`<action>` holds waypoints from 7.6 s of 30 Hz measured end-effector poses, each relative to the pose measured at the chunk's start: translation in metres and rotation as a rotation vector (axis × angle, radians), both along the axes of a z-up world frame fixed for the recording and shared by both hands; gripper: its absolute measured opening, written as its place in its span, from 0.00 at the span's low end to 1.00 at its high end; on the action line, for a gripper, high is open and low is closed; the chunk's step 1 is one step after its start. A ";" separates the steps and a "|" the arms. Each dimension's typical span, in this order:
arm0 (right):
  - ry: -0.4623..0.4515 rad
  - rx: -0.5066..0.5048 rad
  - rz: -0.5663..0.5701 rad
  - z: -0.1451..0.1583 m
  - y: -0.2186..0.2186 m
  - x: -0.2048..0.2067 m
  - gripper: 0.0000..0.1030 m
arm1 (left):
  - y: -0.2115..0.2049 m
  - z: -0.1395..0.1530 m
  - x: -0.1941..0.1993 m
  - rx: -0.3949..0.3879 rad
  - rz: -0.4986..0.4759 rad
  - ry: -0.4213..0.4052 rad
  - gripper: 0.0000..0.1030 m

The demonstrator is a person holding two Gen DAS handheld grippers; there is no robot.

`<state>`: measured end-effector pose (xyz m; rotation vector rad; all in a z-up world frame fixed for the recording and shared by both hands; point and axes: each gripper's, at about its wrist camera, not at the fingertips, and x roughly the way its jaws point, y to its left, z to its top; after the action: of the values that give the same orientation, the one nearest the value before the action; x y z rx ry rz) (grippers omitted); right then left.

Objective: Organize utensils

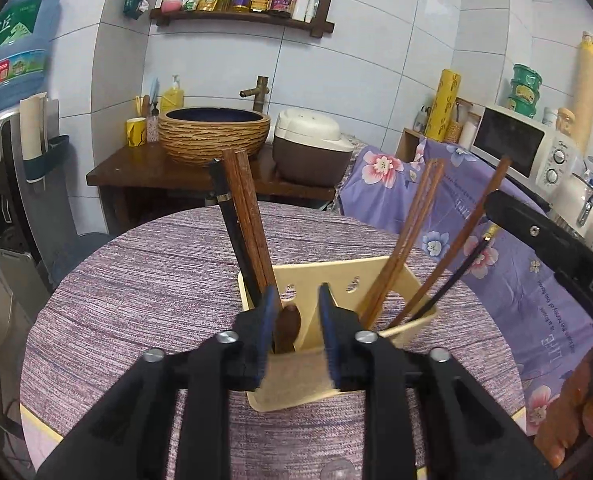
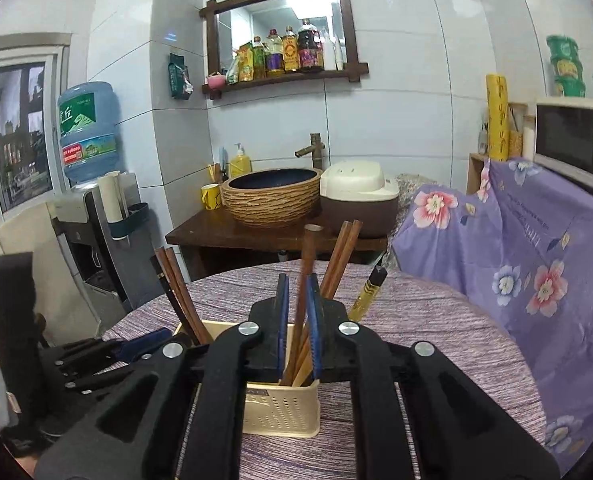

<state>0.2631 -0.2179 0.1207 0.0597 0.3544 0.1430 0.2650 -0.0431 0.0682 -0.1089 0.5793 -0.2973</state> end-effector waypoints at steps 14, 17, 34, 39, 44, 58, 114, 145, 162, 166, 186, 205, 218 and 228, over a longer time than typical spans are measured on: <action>0.275 -0.131 -0.071 -0.103 -0.012 -0.069 0.54 | 0.034 -0.084 -0.088 0.096 0.110 0.093 0.75; 0.374 -0.123 -0.069 -0.136 -0.012 -0.073 0.54 | 0.033 -0.104 -0.097 0.107 0.105 0.138 0.75; 0.584 -0.105 -0.070 -0.201 -0.002 -0.057 0.55 | 0.030 -0.120 -0.113 0.095 0.085 0.166 0.76; 0.583 -0.121 -0.068 -0.200 0.005 -0.047 0.54 | 0.027 -0.121 -0.113 0.099 0.078 0.171 0.76; 0.569 -0.113 -0.069 -0.199 0.003 -0.043 0.37 | 0.018 -0.124 -0.113 0.110 0.056 0.179 0.76; 0.413 0.014 -0.107 -0.140 -0.034 -0.080 0.37 | -0.047 -0.132 -0.091 0.187 -0.063 0.233 0.76; 0.247 0.052 -0.035 -0.098 -0.029 -0.128 0.37 | -0.018 -0.058 -0.118 0.058 -0.023 0.034 0.36; -0.041 0.042 0.040 0.061 0.028 0.018 0.37 | 0.011 0.094 -0.010 -0.043 0.075 -0.311 0.35; 0.080 -0.004 0.008 -0.054 0.028 0.043 0.37 | 0.013 0.000 0.011 -0.012 0.095 -0.198 0.36; 0.073 -0.018 0.008 -0.063 0.028 0.040 0.37 | 0.013 -0.011 0.012 -0.004 0.086 -0.173 0.36; -0.089 -0.121 -0.027 -0.025 0.012 -0.074 0.90 | 0.054 0.030 -0.096 -0.017 0.126 -0.291 0.95; 0.016 -0.020 -0.021 -0.143 -0.002 -0.285 0.94 | 0.036 -0.063 -0.281 0.005 0.157 -0.363 0.95; -0.010 -0.020 -0.003 -0.135 0.003 -0.302 0.94 | 0.046 -0.072 -0.296 0.008 0.180 -0.322 0.95; -0.007 -0.023 -0.006 -0.134 0.003 -0.299 0.94 | 0.048 -0.077 -0.294 0.007 0.181 -0.300 0.95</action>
<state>-0.0354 -0.2151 -0.0135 0.0375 0.3488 0.1334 -0.0288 0.0051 -0.0086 -0.1071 0.2701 -0.1317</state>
